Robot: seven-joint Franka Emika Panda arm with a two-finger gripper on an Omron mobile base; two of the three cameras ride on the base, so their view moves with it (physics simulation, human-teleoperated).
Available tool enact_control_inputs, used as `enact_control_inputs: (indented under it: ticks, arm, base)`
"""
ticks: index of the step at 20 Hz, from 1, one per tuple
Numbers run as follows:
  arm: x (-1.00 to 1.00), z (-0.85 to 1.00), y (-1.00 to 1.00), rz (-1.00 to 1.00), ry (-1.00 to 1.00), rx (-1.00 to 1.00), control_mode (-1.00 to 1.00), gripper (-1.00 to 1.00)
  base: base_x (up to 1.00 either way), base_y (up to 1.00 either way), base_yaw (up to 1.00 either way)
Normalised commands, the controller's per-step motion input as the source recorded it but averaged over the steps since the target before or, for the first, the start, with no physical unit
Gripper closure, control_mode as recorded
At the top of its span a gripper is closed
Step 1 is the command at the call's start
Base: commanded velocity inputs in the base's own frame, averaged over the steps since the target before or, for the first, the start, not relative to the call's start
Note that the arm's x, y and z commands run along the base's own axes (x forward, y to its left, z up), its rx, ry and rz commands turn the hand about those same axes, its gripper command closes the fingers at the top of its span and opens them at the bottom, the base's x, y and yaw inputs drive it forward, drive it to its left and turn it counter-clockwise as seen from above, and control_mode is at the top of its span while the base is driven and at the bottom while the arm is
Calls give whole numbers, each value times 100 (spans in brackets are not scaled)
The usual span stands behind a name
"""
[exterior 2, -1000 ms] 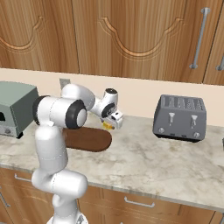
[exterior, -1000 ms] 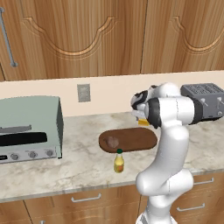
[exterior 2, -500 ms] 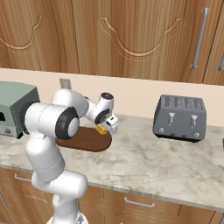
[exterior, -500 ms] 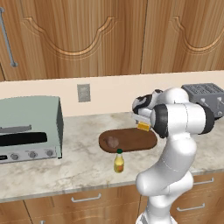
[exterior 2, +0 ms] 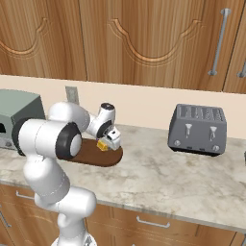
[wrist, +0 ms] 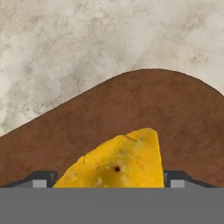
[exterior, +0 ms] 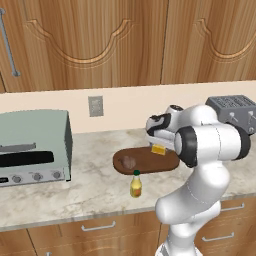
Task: Retrieve the reheated potato from the microwave, then place the potato, cheese, and condiment on the cutting board.
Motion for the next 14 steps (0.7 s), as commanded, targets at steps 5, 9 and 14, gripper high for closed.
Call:
enact_control_inputs:
  ticks: [5, 9, 14]
  arm:
    - [-1, -2, 46, 0, 11, 0, -100, 100]
    - [-3, -6, 39, 0, 4, 0, -100, 100]
    - [-5, -21, 25, 0, 4, 0, -100, 100]
  base:
    - [0, 0, 0]
    - [0, 0, 0]
    - [0, 0, 0]
